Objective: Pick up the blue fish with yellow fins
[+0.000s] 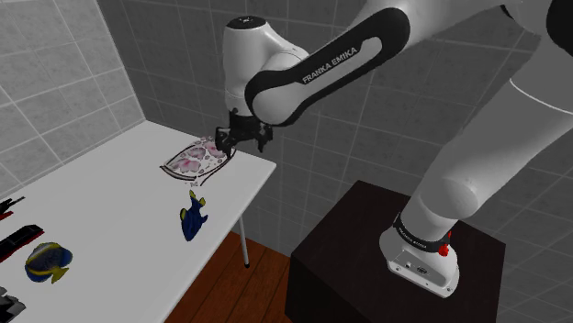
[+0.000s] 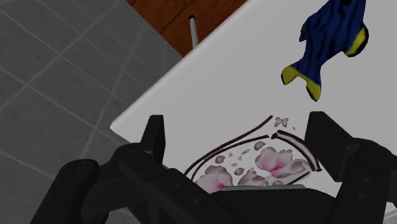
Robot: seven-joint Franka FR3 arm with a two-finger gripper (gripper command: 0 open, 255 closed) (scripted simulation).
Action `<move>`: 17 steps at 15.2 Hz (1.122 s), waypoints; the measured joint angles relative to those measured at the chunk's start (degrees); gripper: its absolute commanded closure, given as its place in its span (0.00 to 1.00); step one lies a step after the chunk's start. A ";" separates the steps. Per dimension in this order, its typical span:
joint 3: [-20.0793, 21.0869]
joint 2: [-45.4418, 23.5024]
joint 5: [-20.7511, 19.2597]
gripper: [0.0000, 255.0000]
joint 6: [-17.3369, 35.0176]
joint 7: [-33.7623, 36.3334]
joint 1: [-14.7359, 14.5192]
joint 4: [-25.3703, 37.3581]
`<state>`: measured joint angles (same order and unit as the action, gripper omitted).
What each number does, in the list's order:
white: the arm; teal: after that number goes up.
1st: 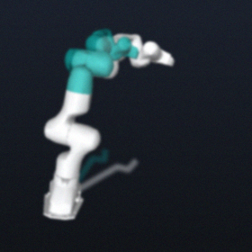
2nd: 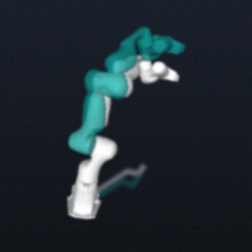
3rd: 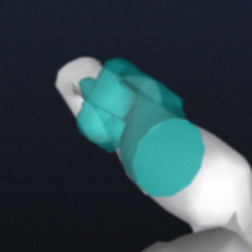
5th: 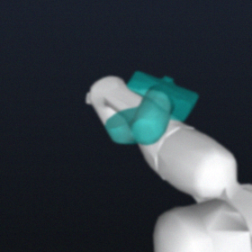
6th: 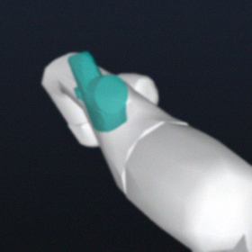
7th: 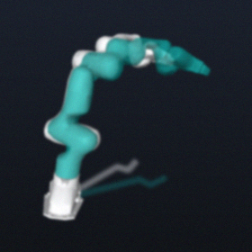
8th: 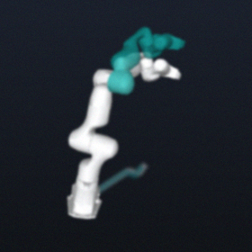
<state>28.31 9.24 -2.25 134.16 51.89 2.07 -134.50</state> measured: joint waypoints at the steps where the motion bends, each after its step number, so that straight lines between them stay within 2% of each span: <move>1: 0.98 -2.56 -2.04 0.00 0.76 2.59 0.28 1.32; 4: 2.94 -10.86 -9.35 0.00 1.85 11.16 0.12 6.37; 8: 2.19 -21.13 -18.54 0.00 2.30 20.69 -2.26 12.98; 13: -1.33 -34.20 -27.24 0.00 0.85 29.82 -8.14 23.94; 16: -3.29 -40.44 -30.07 0.00 -0.25 33.70 -11.70 29.90; 17: -4.11 -43.48 -30.90 0.00 -1.22 34.52 -13.16 33.56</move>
<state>24.20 -34.24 -33.15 132.94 86.41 -11.08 -100.94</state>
